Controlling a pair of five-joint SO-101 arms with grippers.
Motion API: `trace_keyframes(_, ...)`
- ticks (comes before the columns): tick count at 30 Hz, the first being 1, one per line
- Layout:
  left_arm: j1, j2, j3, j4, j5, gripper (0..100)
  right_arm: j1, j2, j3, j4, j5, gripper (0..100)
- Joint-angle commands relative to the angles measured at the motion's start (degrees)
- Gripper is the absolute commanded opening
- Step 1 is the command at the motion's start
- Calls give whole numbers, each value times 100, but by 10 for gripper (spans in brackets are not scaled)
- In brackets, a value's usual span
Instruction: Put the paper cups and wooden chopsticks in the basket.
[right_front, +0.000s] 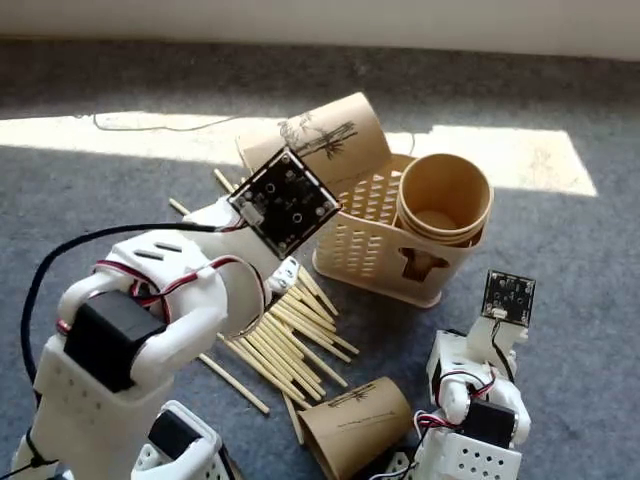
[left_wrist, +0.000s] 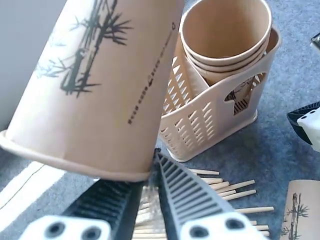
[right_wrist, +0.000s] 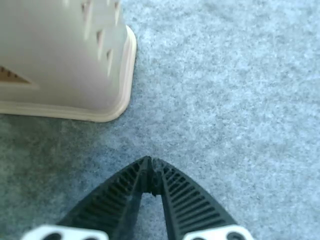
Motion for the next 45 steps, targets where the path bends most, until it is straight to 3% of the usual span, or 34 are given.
trace_keyframes(1,92,426,-681,-114,9,7,57,-40,620,-127,-26,19)
trace_keyframes(11,136,1930,-1815,-88,-18,8,57,-40,620,-127,-26,19)
trace_keyframes(16,620,2343,-2000,-62,-26,8,57,-40,620,-127,-26,19)
trace_keyframes(25,927,2738,-1982,-62,-44,8,57,-40,620,-127,-26,19)
trace_keyframes(28,963,2844,-1982,-62,-352,10,57,-40,620,-127,-26,19)
trace_keyframes(31,927,2888,-1982,-62,-404,72,57,-40,620,-127,-26,19)
trace_keyframes(35,857,2844,-2044,-62,-88,143,57,-40,620,-127,-26,19)
trace_keyframes(45,866,2870,-2352,-62,44,143,57,-40,620,-127,-26,19)
